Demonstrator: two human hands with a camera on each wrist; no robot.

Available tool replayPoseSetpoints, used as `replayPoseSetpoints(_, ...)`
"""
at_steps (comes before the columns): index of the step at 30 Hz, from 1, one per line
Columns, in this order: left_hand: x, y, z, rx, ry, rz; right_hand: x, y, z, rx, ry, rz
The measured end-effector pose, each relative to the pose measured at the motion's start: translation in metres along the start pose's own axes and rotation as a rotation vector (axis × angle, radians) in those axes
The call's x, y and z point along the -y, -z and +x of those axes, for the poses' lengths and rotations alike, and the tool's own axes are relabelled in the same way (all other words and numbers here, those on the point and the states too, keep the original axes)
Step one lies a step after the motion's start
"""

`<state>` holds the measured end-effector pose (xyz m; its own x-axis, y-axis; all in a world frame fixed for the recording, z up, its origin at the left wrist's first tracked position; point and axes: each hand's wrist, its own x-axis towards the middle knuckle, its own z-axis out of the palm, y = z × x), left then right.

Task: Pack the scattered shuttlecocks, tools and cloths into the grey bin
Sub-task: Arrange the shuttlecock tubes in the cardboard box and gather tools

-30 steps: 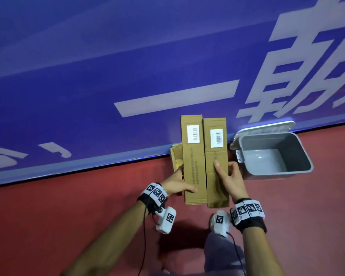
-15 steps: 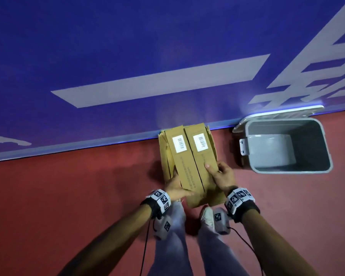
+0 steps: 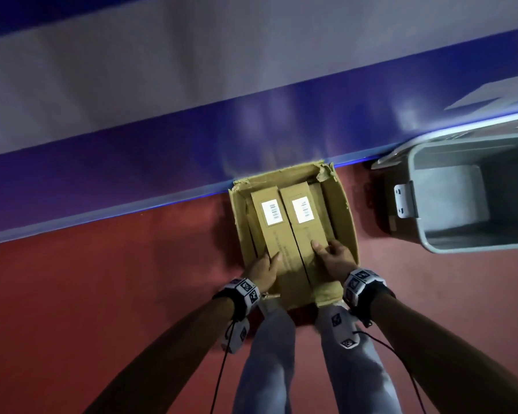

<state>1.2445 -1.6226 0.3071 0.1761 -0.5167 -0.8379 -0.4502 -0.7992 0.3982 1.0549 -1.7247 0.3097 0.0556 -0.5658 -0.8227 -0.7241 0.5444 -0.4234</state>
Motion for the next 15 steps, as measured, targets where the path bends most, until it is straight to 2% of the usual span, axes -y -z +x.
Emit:
replayPoseSetpoints(2, 0.014, 0.000, 0.030, 0.000, 0.046, 0.009, -0.002, -0.021, 0.027, 0.007, -0.004, 0.015)
replayPoseSetpoints(7, 0.050, -0.013, 0.102, -0.135, 0.130, -0.031, -0.007, -0.069, 0.095, 0.056, -0.020, 0.015)
replayPoseSetpoints(11, 0.064, -0.021, 0.141, -0.141, 0.367, -0.244, -0.022, -0.105, 0.139, 0.072, -0.026, -0.013)
replayPoseSetpoints(12, 0.066, -0.024, 0.149, -0.156, 0.343, -0.237, -0.026, -0.113, 0.147, 0.082, -0.039, -0.024)
replayPoseSetpoints(15, 0.066, -0.027, 0.155, -0.185, 0.177, 0.060, -0.042, -0.128, 0.168, 0.120, -0.059, -0.044)
